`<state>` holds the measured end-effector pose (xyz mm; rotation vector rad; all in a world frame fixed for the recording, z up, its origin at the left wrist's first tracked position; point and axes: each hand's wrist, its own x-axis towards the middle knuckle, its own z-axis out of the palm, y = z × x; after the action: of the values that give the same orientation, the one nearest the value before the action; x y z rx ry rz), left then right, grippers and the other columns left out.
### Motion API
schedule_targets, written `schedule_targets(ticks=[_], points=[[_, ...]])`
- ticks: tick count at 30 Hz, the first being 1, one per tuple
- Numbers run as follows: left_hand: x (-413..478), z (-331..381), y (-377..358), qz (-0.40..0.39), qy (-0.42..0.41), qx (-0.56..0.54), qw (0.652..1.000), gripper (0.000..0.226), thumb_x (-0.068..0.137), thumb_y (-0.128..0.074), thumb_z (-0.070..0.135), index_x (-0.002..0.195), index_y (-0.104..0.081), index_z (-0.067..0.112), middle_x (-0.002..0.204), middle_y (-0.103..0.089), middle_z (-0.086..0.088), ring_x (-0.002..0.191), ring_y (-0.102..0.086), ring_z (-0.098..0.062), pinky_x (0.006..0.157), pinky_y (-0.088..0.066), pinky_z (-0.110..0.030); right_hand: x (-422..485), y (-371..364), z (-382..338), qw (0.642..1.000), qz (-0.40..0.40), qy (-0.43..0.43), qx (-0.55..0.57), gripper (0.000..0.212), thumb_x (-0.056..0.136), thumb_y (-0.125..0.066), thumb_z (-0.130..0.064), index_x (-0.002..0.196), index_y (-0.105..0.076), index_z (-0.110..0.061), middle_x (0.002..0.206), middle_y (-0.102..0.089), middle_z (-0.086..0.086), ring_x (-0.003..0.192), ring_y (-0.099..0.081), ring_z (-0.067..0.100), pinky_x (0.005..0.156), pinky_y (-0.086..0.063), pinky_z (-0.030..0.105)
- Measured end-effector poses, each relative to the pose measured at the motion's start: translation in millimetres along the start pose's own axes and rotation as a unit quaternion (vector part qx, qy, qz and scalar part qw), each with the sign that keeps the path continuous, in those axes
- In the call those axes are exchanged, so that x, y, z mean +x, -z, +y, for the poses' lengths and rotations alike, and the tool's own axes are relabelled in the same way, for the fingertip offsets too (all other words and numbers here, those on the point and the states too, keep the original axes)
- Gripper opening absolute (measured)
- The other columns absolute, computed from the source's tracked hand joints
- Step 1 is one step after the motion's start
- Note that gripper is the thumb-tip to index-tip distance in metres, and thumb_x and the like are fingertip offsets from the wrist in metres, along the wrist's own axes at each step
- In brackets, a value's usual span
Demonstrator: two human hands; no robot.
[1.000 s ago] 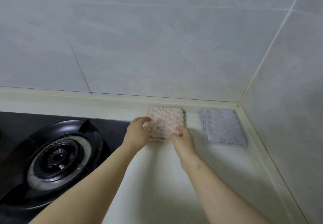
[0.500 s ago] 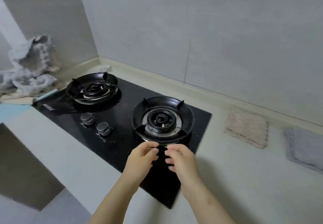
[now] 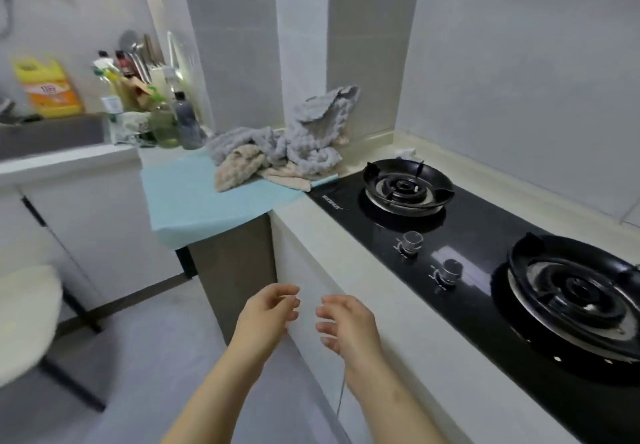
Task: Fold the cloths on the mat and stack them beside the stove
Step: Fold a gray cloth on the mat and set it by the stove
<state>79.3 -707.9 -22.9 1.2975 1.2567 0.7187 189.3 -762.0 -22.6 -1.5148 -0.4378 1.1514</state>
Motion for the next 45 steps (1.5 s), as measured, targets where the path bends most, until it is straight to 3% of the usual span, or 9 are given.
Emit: schedule_targets(ticks=[3, 9, 15, 19, 25, 33, 40, 42, 45], points=[[14.5, -0.2, 40.9, 0.019, 0.005, -0.007, 1.000, 0.017, 0.093, -0.050, 0.011, 0.099, -0.064, 0.018, 0.089, -0.067, -0.002, 0.075, -0.060, -0.011, 0.058, -0.046, -0.018, 7.7, -44.3, 0.7, 1.000, -0.017, -0.003, -0.012, 0.015, 0.091, -0.049, -0.008, 0.087, -0.060, -0.018, 0.082, -0.062, 0.002, 0.071, -0.055, 0.016, 0.064, -0.045, 0.025], [55.9, -9.4, 114.8, 0.085, 0.033, -0.037, 0.995, 0.016, 0.094, -0.049, 0.011, 0.095, -0.060, 0.023, 0.094, -0.065, 0.000, 0.078, -0.059, -0.010, 0.062, -0.042, -0.021, 40.8, -125.9, -2.5, 0.996, -0.053, -0.005, -0.072, 0.016, 0.092, -0.049, -0.009, 0.091, -0.060, -0.020, 0.092, -0.063, 0.004, 0.079, -0.058, 0.016, 0.067, -0.049, 0.025], [127.6, 2.7, 145.3, 0.090, 0.027, -0.019, 0.995, 0.015, 0.094, -0.049, 0.014, 0.099, -0.060, 0.023, 0.095, -0.065, 0.002, 0.082, -0.060, -0.010, 0.066, -0.045, -0.021, 111.9, -184.6, -25.1, 0.993, -0.071, 0.006, -0.095, 0.014, 0.094, -0.049, -0.012, 0.098, -0.059, -0.020, 0.096, -0.063, 0.005, 0.086, -0.061, 0.018, 0.072, -0.051, 0.026], [204.7, 26.9, 157.5, 0.107, 0.019, -0.026, 0.994, 0.016, 0.092, -0.050, 0.010, 0.098, -0.062, 0.020, 0.090, -0.064, 0.000, 0.075, -0.060, -0.010, 0.061, -0.044, -0.020, 180.1, -217.9, -56.1, 0.993, -0.080, 0.020, -0.084, 0.015, 0.093, -0.048, -0.011, 0.092, -0.058, -0.022, 0.096, -0.063, 0.003, 0.084, -0.060, 0.016, 0.070, -0.049, 0.025], [307.7, 61.2, 165.2, 0.098, 0.014, 0.001, 0.995, 0.017, 0.094, -0.049, 0.010, 0.098, -0.061, 0.021, 0.095, -0.065, 0.002, 0.082, -0.062, -0.009, 0.071, -0.048, -0.023, 279.1, -243.1, -104.1, 0.996, -0.053, 0.019, -0.071, 0.016, 0.093, -0.045, -0.007, 0.098, -0.058, -0.015, 0.090, -0.059, 0.002, 0.076, -0.055, 0.017, 0.063, -0.045, 0.026], [412.6, 76.7, 180.1, 0.054, 0.018, -0.001, 0.998, 0.014, 0.090, -0.053, 0.011, 0.096, -0.064, 0.020, 0.090, -0.068, -0.002, 0.078, -0.061, -0.014, 0.070, -0.045, -0.025, 366.9, -279.6, -133.2, 0.997, 0.053, 0.047, -0.042, 0.020, 0.089, -0.048, -0.003, 0.105, -0.055, -0.013, 0.085, -0.055, 0.000, 0.071, -0.051, 0.017, 0.068, -0.042, 0.031], [503.8, 100.6, 199.0, -0.013, -0.053, 0.068, 0.996, 0.019, 0.092, -0.049, 0.012, 0.093, -0.062, 0.026, 0.099, -0.061, 0.007, 0.075, -0.056, -0.011, 0.065, -0.044, -0.022, 407.0, -313.0, -161.4, 0.982, 0.160, 0.100, 0.024, 0.026, 0.088, -0.047, -0.002, 0.110, -0.050, -0.016, 0.092, -0.055, 0.006, 0.067, -0.049, 0.016, 0.059, -0.040, 0.027], [527.2, 106.0, 202.6, -0.026, -0.097, 0.115, 0.988, 0.019, 0.092, -0.048, 0.011, 0.096, -0.061, 0.024, 0.104, -0.061, 0.005, 0.085, -0.058, -0.015, 0.065, -0.041, -0.022, 410.7, -322.0, -163.3, 0.976, 0.182, 0.116, 0.025, 0.026, 0.088, -0.046, -0.001, 0.108, -0.051, -0.016, 0.085, -0.054, 0.006, 0.063, -0.047, 0.015, 0.056, -0.038, 0.026], [559.8, 105.8, 205.7, 0.019, -0.175, 0.239, 0.955, 0.032, 0.089, -0.052, 0.012, 0.119, -0.056, 0.022, 0.135, -0.046, -0.003, 0.122, -0.043, -0.025, 0.094, -0.037, -0.028, 412.0, -333.8, -158.2, 0.965, 0.224, 0.137, 0.009, 0.025, 0.087, -0.047, 0.000, 0.105, -0.052, -0.017, 0.087, -0.055, 0.007, 0.062, -0.046, 0.015, 0.056, -0.038, 0.024]])
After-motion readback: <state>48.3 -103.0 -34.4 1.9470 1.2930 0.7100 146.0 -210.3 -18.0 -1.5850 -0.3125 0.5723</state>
